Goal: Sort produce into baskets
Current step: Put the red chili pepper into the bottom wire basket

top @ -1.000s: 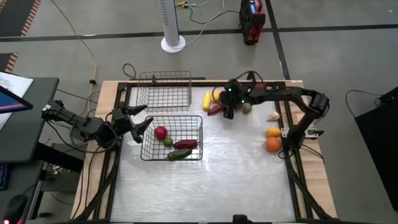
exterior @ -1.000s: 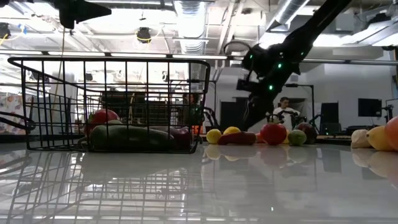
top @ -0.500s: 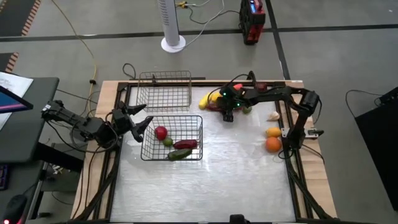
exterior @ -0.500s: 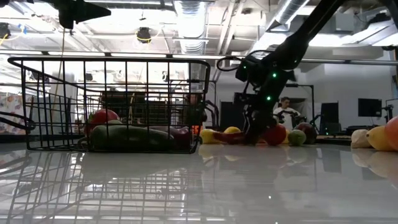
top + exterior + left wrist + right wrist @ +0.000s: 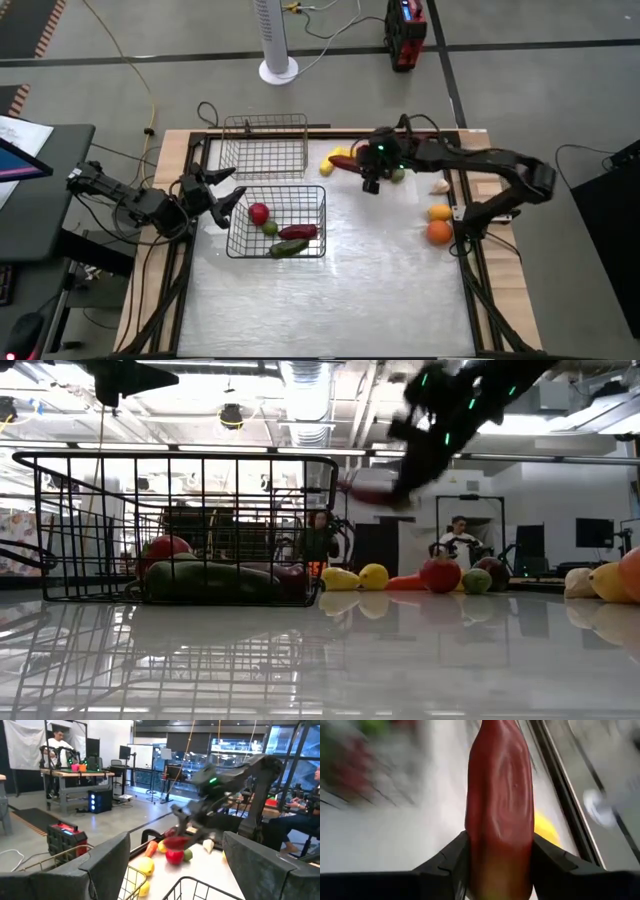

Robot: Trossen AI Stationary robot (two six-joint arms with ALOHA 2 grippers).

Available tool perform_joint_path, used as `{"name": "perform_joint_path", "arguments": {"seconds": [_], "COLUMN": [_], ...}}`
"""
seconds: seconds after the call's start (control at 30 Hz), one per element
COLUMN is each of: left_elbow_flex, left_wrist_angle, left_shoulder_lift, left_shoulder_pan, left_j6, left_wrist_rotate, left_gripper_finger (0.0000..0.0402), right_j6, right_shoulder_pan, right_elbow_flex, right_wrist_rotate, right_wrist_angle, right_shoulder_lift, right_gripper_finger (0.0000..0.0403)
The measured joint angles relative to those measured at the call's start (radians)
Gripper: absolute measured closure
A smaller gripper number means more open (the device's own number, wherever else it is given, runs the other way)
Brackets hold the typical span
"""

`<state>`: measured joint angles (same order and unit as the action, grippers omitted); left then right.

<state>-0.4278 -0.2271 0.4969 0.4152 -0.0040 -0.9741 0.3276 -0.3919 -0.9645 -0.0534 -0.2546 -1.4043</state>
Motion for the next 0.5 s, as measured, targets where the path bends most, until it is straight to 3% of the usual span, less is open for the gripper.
{"name": "perform_joint_path", "arguments": {"seconds": [0.2,0.33,0.5], "left_elbow_flex": [0.000,0.000,0.000], "left_wrist_angle": [-0.022,-0.033,-0.035], "left_shoulder_lift": [0.000,0.000,0.000], "left_shoulder_pan": [0.000,0.000,0.000], "left_j6": [-0.001,-0.011,-0.036], "left_wrist_rotate": [0.000,0.000,0.004], "left_gripper_finger": [0.0097,0.0097,0.0097], "right_j6": [-0.093,-0.134,-0.195], "right_shoulder_pan": [0.200,0.312,0.369], "right_elbow_flex": [-0.001,-0.012,-0.150], "right_wrist_rotate": [-0.097,-0.100,-0.102], "right_wrist_angle": [0.199,0.375,0.379], "right_shoulder_lift": [0.033,-0.039,-0.192], "right_gripper_finger": [0.0193,0.0199,0.0196]}}
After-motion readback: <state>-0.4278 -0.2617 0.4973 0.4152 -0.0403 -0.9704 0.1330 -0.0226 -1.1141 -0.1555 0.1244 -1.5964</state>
